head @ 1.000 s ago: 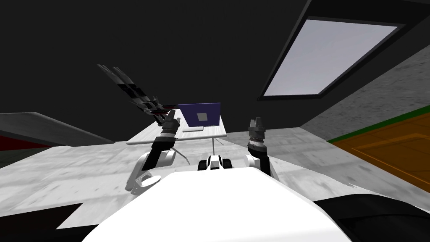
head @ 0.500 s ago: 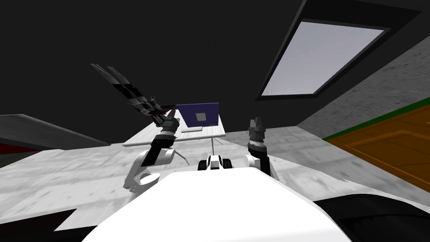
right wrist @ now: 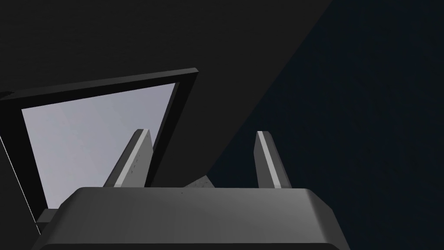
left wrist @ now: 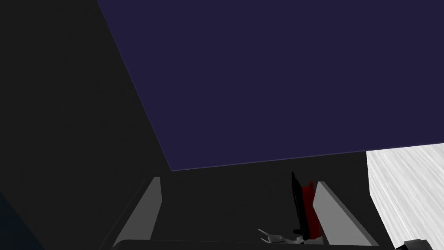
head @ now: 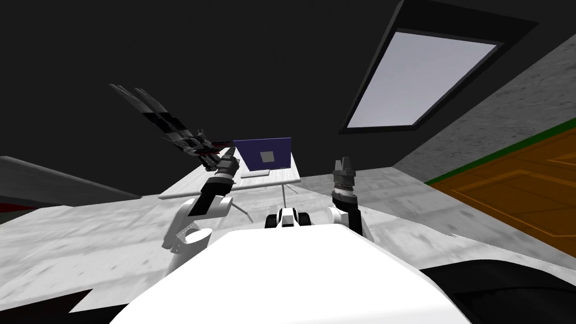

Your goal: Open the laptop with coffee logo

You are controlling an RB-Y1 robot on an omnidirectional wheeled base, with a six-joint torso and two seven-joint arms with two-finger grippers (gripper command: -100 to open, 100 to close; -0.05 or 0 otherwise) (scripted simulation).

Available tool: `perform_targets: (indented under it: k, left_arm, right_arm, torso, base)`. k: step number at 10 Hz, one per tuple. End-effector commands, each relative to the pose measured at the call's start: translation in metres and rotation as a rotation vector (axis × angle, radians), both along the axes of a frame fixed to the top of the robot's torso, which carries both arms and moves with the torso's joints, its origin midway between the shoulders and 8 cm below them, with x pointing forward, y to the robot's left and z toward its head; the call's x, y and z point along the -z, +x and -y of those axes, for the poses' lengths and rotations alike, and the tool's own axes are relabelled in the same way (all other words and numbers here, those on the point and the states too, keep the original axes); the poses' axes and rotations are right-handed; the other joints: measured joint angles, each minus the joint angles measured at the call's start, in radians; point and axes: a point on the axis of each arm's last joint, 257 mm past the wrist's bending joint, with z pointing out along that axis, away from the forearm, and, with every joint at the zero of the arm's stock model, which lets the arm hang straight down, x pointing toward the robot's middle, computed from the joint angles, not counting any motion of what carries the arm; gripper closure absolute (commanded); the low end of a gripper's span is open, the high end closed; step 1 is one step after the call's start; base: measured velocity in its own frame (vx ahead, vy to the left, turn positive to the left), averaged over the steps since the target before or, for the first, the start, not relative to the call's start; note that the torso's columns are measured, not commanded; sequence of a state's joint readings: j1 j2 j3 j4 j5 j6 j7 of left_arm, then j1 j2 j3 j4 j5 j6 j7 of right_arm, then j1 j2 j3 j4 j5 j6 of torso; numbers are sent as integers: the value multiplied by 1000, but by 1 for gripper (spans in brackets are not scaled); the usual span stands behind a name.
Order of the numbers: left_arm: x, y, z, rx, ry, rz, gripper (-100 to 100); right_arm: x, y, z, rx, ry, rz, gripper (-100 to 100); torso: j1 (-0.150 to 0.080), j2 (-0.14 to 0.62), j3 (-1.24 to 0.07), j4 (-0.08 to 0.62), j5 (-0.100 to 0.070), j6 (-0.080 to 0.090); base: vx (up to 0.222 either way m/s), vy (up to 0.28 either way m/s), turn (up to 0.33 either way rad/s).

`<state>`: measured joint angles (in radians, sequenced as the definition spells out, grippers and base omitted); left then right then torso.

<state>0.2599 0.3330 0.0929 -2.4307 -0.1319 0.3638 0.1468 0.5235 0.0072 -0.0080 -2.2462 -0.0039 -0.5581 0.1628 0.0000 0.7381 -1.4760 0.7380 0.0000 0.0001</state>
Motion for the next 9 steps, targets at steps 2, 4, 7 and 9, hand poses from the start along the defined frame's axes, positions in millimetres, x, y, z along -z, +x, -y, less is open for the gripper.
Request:
perform_targets:
  k: [2, 4, 7, 9]
  left_arm:
    - [8, 5, -9, -29, 3, -50, -100]
    - [10, 7, -14, -44, 8, -72, -100]
    - [12, 10, -24, -74, 19, -111, -100]
    - [11, 12, -31, -98, 33, -138, -100]
  right_arm:
    - [0, 0, 0, 0, 0, 0, 0]
    - [0, 0, 0, 0, 0, 0, 0]
    - [0, 0, 0, 0, 0, 0, 0]
    - [0, 0, 0, 0, 0, 0, 0]
  torso:
    - [0, 0, 0, 0, 0, 0]
    - [0, 0, 0, 0, 0, 0]
    - [0, 0, 0, 0, 0, 0]
    - [0, 0, 0, 0, 0, 0]
  base:
    - [-2, -3, -38]
    - [-2, -3, -31]
    - [-3, -3, -47]
    - [-3, -4, -46]
